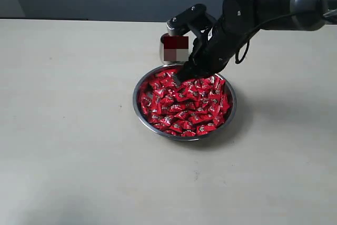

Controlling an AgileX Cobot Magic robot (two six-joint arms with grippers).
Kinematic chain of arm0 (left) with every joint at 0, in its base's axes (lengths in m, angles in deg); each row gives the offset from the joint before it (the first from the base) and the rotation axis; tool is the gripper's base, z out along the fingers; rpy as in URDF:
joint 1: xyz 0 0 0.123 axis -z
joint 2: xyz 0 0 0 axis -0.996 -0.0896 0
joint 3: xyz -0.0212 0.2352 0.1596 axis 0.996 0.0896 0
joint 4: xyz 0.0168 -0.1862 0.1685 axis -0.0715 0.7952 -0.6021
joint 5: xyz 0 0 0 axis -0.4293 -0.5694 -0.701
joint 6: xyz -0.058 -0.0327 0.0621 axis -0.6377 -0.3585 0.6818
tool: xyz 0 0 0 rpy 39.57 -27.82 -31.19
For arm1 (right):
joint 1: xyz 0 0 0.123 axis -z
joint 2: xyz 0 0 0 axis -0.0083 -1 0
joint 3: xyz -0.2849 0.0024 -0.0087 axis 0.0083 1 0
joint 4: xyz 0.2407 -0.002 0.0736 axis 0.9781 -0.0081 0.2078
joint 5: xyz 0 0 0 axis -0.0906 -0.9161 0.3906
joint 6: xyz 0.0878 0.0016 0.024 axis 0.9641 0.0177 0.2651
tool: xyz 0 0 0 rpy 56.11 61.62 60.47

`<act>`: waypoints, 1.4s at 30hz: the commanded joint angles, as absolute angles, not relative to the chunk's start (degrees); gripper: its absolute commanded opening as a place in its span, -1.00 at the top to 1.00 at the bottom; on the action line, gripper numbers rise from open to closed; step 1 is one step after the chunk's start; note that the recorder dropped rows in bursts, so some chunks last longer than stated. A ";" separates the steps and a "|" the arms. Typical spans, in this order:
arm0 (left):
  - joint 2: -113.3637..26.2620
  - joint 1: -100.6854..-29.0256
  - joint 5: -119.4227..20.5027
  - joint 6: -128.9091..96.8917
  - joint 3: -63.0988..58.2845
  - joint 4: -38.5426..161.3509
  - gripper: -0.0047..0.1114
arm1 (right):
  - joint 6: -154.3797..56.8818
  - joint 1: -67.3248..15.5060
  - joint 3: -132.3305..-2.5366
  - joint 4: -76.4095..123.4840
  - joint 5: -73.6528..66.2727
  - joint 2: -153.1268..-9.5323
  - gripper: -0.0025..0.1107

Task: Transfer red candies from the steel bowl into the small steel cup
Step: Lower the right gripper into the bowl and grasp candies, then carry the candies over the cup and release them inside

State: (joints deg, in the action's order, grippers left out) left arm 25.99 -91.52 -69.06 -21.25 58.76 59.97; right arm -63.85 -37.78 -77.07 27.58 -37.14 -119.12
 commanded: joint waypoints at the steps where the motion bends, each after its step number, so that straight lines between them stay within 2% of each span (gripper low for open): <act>1: 26.26 -91.06 -68.76 -21.35 58.28 59.85 0.91 | -64.35 -37.73 -77.04 27.19 -38.55 -119.07 0.95; 4: 26.26 -91.06 -68.76 -21.35 58.28 59.85 0.91 | -64.35 -37.73 -77.04 26.98 -39.01 -121.24 0.83; 9: 26.26 -91.06 -68.76 -21.35 58.28 59.85 0.91 | -64.35 -37.73 -77.04 26.97 -37.58 -124.32 0.37; 11: 26.26 -91.06 -68.76 -21.35 58.28 59.85 0.91 | -64.40 -37.73 -77.04 26.40 -36.12 -124.91 0.27; 20: 26.26 -91.06 -68.76 -21.35 58.28 59.85 0.91 | -64.50 -37.73 -77.04 26.40 -32.01 -126.58 0.26; 22: 26.26 -91.06 -68.76 -21.35 58.28 59.85 0.91 | -64.50 -37.73 -77.04 26.40 -32.20 -127.44 0.30; 23: 26.26 -91.06 -68.76 -21.35 58.28 59.85 0.91 | -64.50 -37.73 -77.04 26.40 -32.49 -127.73 0.37; 27: 26.26 -91.06 -68.76 -21.35 58.28 59.85 0.91 | -64.50 -37.73 -77.04 26.40 -31.69 -127.40 0.96; 38: 26.26 -91.06 -68.76 -21.35 58.28 59.85 0.91 | -64.50 -37.73 -77.04 25.50 -31.56 -117.73 0.96; 42: 26.26 -91.06 -68.76 -21.35 58.28 59.85 0.91 | -64.50 -37.73 -77.27 25.50 -26.61 -116.61 0.96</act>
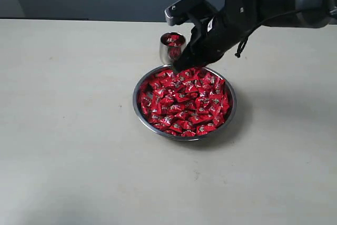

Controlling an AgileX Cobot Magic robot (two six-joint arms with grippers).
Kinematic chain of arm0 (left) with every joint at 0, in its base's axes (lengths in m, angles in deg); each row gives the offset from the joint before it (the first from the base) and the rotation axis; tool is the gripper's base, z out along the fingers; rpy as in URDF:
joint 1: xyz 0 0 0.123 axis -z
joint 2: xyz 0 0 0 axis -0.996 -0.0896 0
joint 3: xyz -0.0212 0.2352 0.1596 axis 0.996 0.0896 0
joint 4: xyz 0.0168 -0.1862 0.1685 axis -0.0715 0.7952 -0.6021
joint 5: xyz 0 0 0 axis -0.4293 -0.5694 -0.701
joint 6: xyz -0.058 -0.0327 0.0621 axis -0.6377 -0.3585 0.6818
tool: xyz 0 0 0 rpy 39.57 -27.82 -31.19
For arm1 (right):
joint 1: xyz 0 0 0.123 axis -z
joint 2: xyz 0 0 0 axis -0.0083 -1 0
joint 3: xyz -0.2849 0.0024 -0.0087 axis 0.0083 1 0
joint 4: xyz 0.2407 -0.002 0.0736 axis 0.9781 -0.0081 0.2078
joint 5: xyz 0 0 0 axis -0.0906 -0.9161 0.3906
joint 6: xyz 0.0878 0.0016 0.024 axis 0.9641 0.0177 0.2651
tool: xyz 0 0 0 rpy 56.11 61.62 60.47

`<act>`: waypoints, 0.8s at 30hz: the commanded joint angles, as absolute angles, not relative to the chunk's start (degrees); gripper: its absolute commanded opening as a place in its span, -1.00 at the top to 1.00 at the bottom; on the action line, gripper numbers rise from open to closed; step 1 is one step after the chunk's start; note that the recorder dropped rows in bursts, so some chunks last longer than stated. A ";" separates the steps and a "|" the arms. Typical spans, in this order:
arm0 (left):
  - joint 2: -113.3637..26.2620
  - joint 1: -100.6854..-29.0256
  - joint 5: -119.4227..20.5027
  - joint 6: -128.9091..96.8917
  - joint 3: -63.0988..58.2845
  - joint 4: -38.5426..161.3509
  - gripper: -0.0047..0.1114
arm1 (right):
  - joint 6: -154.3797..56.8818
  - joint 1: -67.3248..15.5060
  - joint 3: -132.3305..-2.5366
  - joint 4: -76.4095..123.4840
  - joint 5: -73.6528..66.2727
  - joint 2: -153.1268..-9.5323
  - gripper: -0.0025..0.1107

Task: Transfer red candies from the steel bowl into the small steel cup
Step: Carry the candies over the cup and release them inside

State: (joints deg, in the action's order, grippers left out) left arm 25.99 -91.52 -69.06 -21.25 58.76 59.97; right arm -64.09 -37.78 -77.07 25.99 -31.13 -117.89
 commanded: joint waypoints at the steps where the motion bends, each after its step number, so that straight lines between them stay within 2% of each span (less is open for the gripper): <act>1: 26.26 -91.06 -68.76 -21.35 58.28 59.85 0.91 | -64.50 -37.73 -77.37 25.50 -25.05 -116.61 0.96; 8: 26.26 -91.06 -68.76 -21.35 58.28 59.85 0.91 | -62.77 -37.73 -84.02 25.72 -18.29 -122.41 0.96; 18: 26.26 -91.06 -68.76 -21.35 58.28 59.85 0.91 | -62.39 -35.22 -99.63 29.00 -20.06 -135.66 0.96; 24: 26.26 -91.06 -68.76 -21.35 58.28 59.85 0.91 | -62.39 -33.75 -102.80 31.52 -22.29 -140.04 0.93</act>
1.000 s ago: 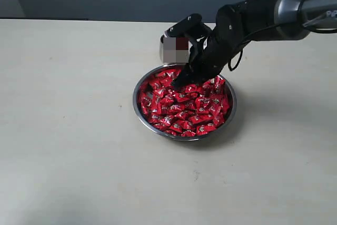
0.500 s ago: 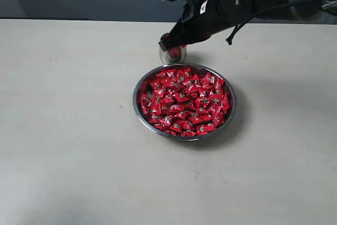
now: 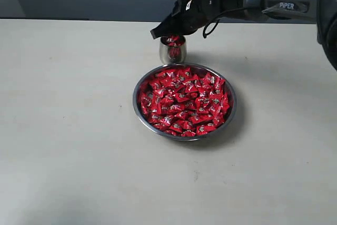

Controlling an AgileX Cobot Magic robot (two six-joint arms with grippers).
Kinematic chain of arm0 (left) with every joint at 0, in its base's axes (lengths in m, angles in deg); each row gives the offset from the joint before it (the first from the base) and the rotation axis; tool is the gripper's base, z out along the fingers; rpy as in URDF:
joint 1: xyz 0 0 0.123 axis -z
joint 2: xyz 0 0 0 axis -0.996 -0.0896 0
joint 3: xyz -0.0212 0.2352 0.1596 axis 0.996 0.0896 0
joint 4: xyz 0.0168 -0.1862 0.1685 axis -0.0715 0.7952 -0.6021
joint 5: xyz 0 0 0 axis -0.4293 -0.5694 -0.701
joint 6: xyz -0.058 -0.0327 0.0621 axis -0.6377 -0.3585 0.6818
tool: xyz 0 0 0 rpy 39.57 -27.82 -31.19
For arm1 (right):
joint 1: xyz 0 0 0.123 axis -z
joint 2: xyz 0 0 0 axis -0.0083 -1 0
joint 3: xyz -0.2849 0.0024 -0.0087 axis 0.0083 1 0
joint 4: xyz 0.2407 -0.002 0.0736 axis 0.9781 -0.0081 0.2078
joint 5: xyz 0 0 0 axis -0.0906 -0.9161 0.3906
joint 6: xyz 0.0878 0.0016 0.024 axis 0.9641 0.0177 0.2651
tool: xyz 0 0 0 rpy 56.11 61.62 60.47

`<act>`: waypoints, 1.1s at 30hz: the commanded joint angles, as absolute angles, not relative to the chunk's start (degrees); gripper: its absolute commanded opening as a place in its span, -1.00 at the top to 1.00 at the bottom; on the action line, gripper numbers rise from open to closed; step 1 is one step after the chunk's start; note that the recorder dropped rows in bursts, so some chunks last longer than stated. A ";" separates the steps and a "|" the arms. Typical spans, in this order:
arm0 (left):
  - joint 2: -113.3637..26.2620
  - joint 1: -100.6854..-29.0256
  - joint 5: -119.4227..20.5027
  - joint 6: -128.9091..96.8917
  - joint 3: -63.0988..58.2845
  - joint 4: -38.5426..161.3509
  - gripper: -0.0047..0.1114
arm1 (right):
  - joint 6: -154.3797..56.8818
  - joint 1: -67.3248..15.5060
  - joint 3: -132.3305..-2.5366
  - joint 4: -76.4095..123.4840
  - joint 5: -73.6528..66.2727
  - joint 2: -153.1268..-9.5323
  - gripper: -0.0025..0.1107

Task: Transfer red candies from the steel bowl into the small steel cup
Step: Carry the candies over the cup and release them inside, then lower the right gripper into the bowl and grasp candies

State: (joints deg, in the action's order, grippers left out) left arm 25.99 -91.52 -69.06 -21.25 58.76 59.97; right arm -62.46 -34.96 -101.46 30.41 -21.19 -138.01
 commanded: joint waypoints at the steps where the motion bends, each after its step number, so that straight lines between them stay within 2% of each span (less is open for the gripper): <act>1: 26.26 -91.06 -68.76 -21.35 58.28 59.85 0.91 | -62.39 -33.60 -102.80 31.52 -22.39 -140.11 0.88; 3: 26.26 -91.06 -68.76 -21.35 58.28 59.85 0.91 | -62.39 -33.60 -102.80 31.52 -22.68 -140.41 0.73; 5: 26.26 -91.06 -68.76 -21.35 58.28 59.85 0.91 | -62.99 -33.60 -102.80 31.52 -23.32 -140.16 0.39; 7: 26.26 -91.06 -68.76 -21.35 58.28 59.85 0.91 | -62.99 -33.60 -102.80 31.28 -24.37 -139.45 0.28; 11: 26.26 -91.06 -68.76 -21.35 58.28 59.85 0.91 | -62.99 -33.60 -102.80 30.88 -29.42 -135.30 0.37; 17: 26.26 -91.06 -68.76 -21.35 58.28 59.85 0.91 | -66.72 -34.23 -100.75 33.09 -44.00 -128.36 0.38; 27: 26.26 -91.06 -68.76 -21.35 58.28 59.85 0.91 | -75.15 -36.69 -84.56 42.12 -41.43 -125.29 0.38; 33: 26.26 -91.06 -68.76 -21.35 58.28 59.85 0.91 | -75.31 -38.19 -82.69 41.92 -39.59 -128.04 0.38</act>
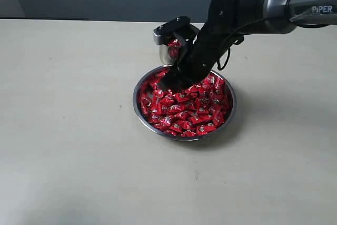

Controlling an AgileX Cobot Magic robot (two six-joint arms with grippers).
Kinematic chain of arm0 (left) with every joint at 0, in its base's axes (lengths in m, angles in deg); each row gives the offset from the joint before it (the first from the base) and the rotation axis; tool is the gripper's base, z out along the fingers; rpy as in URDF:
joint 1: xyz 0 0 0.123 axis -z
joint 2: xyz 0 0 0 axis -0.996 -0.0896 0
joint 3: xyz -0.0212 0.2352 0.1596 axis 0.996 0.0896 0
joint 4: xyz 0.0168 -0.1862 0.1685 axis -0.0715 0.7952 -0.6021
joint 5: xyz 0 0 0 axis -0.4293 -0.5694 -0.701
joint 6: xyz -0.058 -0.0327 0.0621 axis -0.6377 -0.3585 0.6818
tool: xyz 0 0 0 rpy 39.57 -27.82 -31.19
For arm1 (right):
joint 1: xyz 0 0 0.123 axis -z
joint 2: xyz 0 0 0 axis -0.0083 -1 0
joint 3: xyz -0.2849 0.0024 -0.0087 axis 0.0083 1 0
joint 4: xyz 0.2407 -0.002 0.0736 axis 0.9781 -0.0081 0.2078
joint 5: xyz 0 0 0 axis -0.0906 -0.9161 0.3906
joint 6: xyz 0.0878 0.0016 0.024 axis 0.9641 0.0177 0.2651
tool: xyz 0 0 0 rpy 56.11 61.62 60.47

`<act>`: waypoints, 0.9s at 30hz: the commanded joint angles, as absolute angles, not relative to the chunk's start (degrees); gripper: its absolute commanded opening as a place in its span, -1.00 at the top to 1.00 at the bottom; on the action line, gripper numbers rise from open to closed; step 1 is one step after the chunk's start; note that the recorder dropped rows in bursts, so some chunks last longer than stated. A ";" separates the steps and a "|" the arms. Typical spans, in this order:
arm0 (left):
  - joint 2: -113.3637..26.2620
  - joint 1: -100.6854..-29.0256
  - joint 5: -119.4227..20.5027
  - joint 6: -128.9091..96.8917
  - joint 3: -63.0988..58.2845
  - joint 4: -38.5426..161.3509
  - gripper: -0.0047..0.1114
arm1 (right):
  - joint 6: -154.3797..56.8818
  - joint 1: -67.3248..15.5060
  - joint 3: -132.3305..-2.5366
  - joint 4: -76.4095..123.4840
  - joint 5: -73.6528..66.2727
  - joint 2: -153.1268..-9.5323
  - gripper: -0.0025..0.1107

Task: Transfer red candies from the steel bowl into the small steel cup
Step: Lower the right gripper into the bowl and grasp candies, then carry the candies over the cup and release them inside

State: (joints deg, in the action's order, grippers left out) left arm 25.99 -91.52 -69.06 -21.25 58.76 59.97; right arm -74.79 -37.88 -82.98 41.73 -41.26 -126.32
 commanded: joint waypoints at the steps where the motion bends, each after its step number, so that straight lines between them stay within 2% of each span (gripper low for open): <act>1: 26.26 -91.06 -68.76 -21.35 58.28 59.85 0.91 | -75.31 -38.19 -82.69 41.92 -39.19 -129.17 0.37; 7: 26.26 -91.06 -68.76 -21.35 58.28 59.85 0.91 | -75.41 -38.19 -82.69 42.05 -37.70 -132.28 0.42; 10: 26.26 -91.06 -68.76 -21.35 58.28 59.85 0.91 | -75.20 -38.19 -82.69 42.05 -38.16 -131.38 0.96; 20: 26.26 -91.06 -68.76 -21.35 58.28 59.85 0.91 | -75.08 -38.19 -82.69 41.56 -41.41 -122.89 0.96; 27: 26.26 -91.06 -68.76 -21.35 58.28 59.85 0.91 | -74.32 -38.07 -82.92 39.86 -31.70 -119.39 0.96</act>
